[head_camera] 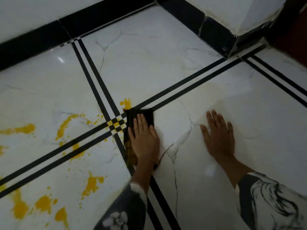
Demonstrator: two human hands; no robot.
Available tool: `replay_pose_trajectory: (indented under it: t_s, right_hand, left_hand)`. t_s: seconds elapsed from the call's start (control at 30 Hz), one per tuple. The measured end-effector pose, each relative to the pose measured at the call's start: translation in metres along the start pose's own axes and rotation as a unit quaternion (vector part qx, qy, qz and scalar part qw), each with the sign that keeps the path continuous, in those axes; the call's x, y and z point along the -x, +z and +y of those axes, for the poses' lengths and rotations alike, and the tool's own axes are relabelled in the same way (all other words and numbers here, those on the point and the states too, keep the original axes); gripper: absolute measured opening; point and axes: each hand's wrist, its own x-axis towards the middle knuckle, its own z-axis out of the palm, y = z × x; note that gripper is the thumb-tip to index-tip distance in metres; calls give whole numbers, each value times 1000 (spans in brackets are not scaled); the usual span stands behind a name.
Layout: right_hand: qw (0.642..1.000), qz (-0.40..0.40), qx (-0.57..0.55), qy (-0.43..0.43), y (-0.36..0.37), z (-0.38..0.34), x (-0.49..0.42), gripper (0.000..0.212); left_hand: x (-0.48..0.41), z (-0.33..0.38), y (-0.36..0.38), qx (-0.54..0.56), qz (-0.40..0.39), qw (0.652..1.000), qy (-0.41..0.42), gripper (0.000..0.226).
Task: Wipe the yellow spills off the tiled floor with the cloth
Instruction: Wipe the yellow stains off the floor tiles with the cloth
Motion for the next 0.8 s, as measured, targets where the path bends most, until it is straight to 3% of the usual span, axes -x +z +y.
replay_pose_trajectory:
  t_s: [0.13,0.27,0.43,0.53,0.6,0.7,0.8]
  right_hand:
    - [1000,-2,-7,2,-2,-1,1,66]
    - [1000,12,-6,-4,-2,-1,0,65]
    - [1000,16,0,-23,4,2,-3,56]
    - [1000,-1,5,-25,1,4,6,55]
    - [1000,-16,7,-23,1,1,29,54]
    - [1000,-10,12,-23,6,0,68,54]
    - [999,4,4,-54,10,3,103,52]
  left_hand:
    - [84,32,2,27,-33,998,42,58]
    - [54,76,3,40,-91,979,178,56]
    - [16,39,8,4,-34,996,88,55]
    - [81,18,8,10,29,1000,-5,56]
    - [140,25,7,46,38,998,-23,56]
    - [178,52,6,89,-41,994,41,52]
    - [149,37,-5,20,-80,985,149,54]
